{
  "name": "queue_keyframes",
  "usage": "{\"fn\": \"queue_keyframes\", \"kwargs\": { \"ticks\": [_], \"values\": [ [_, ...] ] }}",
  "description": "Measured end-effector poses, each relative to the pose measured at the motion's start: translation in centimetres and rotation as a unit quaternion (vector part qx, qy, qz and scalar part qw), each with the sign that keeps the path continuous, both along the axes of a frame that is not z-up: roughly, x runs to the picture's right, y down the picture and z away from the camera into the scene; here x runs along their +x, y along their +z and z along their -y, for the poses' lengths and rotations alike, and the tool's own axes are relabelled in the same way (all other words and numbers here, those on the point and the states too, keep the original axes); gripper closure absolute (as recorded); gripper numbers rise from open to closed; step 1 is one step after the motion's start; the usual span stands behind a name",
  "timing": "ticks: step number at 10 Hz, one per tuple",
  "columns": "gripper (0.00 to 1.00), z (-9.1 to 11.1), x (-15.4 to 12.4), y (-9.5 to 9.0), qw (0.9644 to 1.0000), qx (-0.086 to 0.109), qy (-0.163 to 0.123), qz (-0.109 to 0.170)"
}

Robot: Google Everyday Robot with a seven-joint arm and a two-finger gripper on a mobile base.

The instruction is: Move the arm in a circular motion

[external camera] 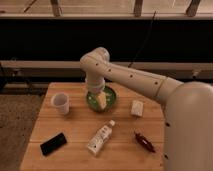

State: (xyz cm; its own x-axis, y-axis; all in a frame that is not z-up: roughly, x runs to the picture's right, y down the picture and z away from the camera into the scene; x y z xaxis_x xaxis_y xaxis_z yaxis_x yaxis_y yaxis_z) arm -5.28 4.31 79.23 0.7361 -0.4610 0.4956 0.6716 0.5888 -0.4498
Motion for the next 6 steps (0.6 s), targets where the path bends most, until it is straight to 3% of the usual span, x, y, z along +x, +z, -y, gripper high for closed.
{"fn": "queue_keyframes", "kwargs": {
  "ticks": [3,6],
  "values": [
    [0.20,4.4,4.0,4.9,0.9988,-0.001,0.020,-0.043],
    [0.20,6.4,9.7,6.7,0.9956,0.004,0.048,-0.080]
  ]
}}
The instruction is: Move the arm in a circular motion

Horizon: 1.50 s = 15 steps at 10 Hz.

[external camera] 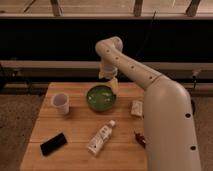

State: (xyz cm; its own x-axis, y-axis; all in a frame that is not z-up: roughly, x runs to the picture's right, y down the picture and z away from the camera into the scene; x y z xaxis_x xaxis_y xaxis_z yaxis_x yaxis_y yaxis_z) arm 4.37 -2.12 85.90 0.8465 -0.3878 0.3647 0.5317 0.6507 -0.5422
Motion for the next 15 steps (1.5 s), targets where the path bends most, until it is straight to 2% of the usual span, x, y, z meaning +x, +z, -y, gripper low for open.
{"fn": "queue_keyframes", "kwargs": {
  "ticks": [6,9,10,12,13,15],
  "values": [
    [0.20,-0.8,5.7,-1.3,0.9979,0.006,0.042,-0.049],
    [0.20,-1.9,9.0,-2.7,0.9949,0.010,0.067,-0.074],
    [0.20,-2.4,10.1,-3.4,0.9930,0.013,0.081,-0.085],
    [0.20,-4.0,14.1,-5.2,0.9877,0.013,0.108,-0.112],
    [0.20,-5.6,17.4,-6.7,0.9832,0.013,0.129,-0.129],
    [0.20,-8.2,20.8,-8.9,0.9772,0.012,0.152,-0.147]
  ]
}}
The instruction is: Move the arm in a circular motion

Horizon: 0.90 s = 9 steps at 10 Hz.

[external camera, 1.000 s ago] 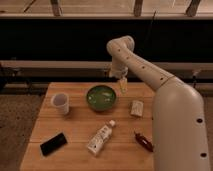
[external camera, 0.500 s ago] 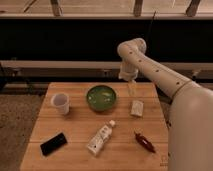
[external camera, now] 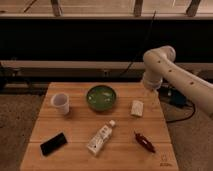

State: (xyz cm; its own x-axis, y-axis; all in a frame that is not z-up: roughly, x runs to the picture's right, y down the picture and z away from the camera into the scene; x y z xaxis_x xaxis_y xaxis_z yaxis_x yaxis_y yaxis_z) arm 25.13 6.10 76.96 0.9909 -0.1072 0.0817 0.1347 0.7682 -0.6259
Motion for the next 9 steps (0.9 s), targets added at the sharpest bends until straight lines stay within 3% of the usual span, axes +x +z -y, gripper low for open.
{"fn": "queue_keyframes", "kwargs": {
  "ticks": [2,4,7,9],
  "values": [
    [0.20,-4.3,2.7,-3.4,0.9994,0.000,0.032,-0.011],
    [0.20,-6.5,2.7,-5.3,0.9990,0.001,0.044,-0.006],
    [0.20,-8.2,-0.6,-6.9,0.9989,0.001,0.042,0.022],
    [0.20,-8.7,-6.1,-7.4,0.9979,0.001,0.023,0.060]
  ]
}}
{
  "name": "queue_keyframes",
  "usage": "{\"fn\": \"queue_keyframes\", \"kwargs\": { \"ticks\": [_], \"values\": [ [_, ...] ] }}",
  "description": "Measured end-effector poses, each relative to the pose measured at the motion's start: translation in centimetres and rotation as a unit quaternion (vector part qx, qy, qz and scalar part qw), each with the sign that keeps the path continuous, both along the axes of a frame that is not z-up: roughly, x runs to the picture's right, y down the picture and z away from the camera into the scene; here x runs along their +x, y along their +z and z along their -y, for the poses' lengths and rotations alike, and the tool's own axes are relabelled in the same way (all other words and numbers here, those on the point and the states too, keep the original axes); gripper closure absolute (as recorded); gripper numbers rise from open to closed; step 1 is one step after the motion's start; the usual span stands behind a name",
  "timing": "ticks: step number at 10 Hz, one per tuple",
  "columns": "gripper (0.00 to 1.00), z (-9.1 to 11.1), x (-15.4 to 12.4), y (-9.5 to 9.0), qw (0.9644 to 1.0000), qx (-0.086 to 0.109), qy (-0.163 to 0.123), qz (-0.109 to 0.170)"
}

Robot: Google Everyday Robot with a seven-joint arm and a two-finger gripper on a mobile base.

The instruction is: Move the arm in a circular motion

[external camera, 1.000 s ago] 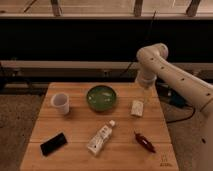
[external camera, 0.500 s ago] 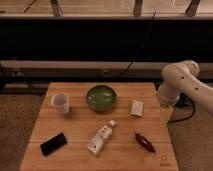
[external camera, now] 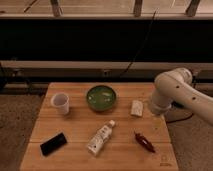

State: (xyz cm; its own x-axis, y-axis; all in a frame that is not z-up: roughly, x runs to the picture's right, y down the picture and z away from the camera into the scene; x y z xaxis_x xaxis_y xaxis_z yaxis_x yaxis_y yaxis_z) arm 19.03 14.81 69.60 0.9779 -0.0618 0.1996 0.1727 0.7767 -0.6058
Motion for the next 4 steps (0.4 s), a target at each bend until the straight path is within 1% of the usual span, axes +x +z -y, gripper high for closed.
{"fn": "queue_keyframes", "kwargs": {
  "ticks": [2,3,4],
  "values": [
    [0.20,-0.2,-4.8,-0.1,0.9991,-0.001,-0.024,0.034],
    [0.20,-0.3,-7.3,-0.2,0.9979,0.000,-0.040,0.051],
    [0.20,-0.3,-9.3,-0.2,0.9969,0.001,-0.051,0.059]
  ]
}}
